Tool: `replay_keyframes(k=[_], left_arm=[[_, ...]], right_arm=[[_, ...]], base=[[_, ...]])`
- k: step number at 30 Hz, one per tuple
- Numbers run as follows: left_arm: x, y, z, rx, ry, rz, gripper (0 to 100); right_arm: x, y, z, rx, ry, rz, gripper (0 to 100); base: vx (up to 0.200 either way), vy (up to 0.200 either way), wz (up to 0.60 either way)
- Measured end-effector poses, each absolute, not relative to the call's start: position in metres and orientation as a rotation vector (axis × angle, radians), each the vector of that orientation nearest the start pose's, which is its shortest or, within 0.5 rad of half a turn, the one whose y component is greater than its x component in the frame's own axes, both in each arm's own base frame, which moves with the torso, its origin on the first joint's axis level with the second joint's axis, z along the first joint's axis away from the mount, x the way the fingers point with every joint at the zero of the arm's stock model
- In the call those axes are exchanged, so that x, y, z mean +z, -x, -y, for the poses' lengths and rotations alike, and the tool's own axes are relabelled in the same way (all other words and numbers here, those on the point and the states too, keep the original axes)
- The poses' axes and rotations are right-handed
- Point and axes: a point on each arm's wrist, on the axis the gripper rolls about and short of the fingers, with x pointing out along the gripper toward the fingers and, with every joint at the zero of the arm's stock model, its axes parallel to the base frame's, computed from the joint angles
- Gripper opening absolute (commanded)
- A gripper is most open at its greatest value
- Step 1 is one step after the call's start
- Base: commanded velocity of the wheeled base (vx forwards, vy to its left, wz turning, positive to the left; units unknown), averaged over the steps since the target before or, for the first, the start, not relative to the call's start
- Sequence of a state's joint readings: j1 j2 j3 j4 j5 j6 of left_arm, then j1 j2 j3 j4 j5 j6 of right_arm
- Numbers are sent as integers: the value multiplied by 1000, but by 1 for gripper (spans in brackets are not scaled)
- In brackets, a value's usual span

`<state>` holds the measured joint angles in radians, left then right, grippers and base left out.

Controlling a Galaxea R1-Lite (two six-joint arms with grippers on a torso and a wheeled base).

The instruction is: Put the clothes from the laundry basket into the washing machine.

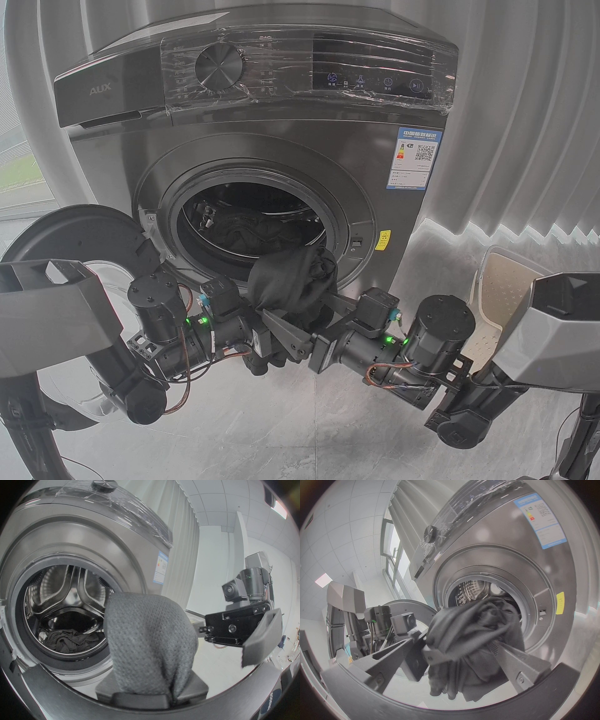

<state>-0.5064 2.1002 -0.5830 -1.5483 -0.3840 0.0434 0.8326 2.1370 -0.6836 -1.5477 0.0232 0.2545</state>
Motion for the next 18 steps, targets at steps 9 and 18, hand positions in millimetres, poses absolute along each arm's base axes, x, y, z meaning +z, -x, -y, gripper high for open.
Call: replay_keyframes(k=[9, 18], left_arm=[[94, -301, 152, -793, -18, 48, 0], [102, -300, 143, -713, 26, 50, 0]], right_arm=[[95, -235, -217, 757, -226, -90, 100], [107, -234, -174, 658, -160, -52, 100]], base=[[0, 0, 0], [0, 0, 0]])
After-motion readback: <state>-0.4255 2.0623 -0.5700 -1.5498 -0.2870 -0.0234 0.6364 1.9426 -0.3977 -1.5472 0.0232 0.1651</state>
